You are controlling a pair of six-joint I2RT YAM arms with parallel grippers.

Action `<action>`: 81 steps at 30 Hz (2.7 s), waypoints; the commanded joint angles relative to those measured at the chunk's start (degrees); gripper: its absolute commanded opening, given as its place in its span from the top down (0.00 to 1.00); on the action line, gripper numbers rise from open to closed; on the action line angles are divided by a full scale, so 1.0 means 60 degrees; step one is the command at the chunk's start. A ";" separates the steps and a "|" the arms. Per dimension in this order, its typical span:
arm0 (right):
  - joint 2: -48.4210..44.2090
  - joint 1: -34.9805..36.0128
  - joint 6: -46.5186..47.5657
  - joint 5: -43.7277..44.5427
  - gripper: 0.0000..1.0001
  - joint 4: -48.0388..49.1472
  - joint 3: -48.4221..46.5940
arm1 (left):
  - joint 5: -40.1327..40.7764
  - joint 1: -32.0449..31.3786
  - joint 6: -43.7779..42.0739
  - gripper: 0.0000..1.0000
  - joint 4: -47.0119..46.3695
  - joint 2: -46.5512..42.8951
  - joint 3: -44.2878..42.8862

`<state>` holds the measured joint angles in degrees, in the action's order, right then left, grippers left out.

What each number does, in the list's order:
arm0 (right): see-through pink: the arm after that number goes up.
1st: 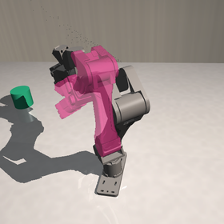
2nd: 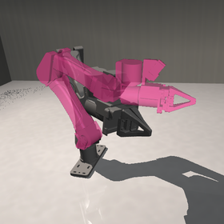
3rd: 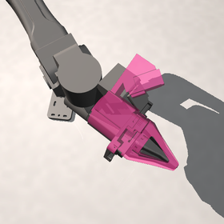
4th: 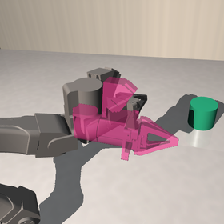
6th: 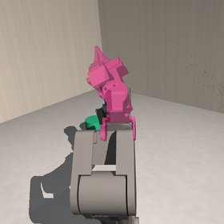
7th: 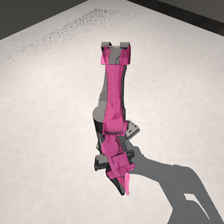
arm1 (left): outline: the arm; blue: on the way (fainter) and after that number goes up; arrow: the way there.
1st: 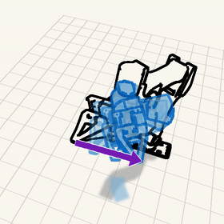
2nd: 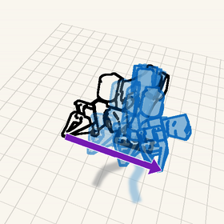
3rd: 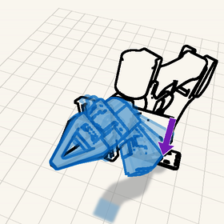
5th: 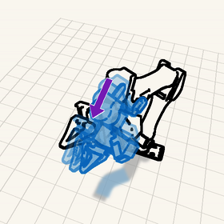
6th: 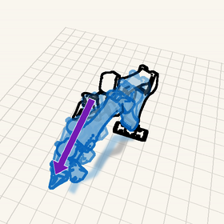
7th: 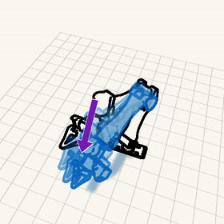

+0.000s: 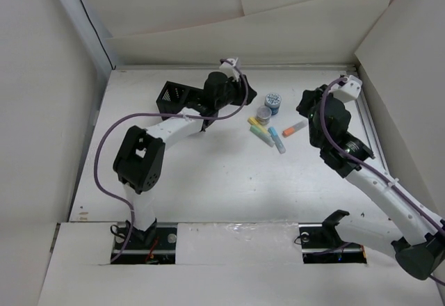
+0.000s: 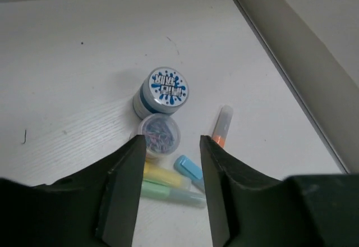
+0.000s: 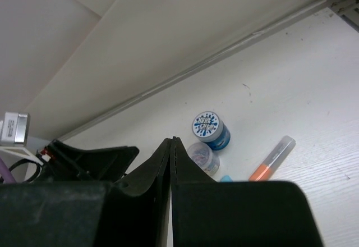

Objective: Sort the stationery into containers
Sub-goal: Pick up the stationery from the center of the board.

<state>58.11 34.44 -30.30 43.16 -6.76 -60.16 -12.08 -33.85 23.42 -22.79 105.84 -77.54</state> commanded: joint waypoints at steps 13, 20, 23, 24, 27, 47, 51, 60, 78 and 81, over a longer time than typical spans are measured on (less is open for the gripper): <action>-0.0309 -0.0978 -0.0999 -0.1420 1.00 -0.0572 -0.0183 | -0.5908 0.0309 0.2095 0.69 -0.4904 -0.0721 0.0189; -0.0193 -0.1066 -0.0999 -0.1524 1.00 -0.0748 -0.0271 | -0.1598 -0.0671 -0.1057 1.00 -0.0577 -0.1337 -0.0594; -0.0090 -0.1153 -0.1086 -0.1144 1.00 -0.0748 -0.0271 | -0.0859 -0.0760 -0.1602 1.00 0.0659 -0.0679 -0.1604; -0.0090 -0.1154 -0.1087 -0.1056 0.98 -0.0748 -0.0271 | -0.0713 -0.0760 -0.1603 1.00 0.0953 -0.0489 -0.1840; -0.0177 -0.1242 -0.1087 -0.1186 0.76 -0.0661 -0.0271 | 0.0091 -0.0979 -0.2100 0.84 0.2107 0.0360 -0.2805; -0.1130 -0.1418 -0.0912 -0.1846 0.00 -0.0938 -0.0666 | 0.2523 -0.1947 -0.2673 0.17 0.4911 0.4464 -0.7248; -0.1130 -0.1418 -0.0911 -0.2110 0.00 -0.0938 -0.0666 | 0.2964 -0.1947 -0.2570 0.14 0.4677 0.4580 -0.7248; -0.1130 -0.1418 -0.0721 -0.3309 0.00 -0.0557 -0.0666 | 0.2848 -0.1757 -0.2673 0.14 0.5189 0.5897 -0.8917; -0.0822 -0.1418 -0.0545 -0.4043 0.00 -0.0381 -0.0842 | 0.2760 -0.1669 -0.2761 0.17 0.5101 0.6983 -0.9753; -0.0734 -0.1418 -0.0545 -0.4131 0.00 -0.0381 -0.0842 | 0.2760 -0.1669 -0.2761 0.19 0.4984 0.6984 -0.9840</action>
<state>53.71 26.22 -34.28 19.70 -11.99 -62.83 4.60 -43.86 7.42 9.13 147.37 -133.43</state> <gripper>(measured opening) 0.994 0.813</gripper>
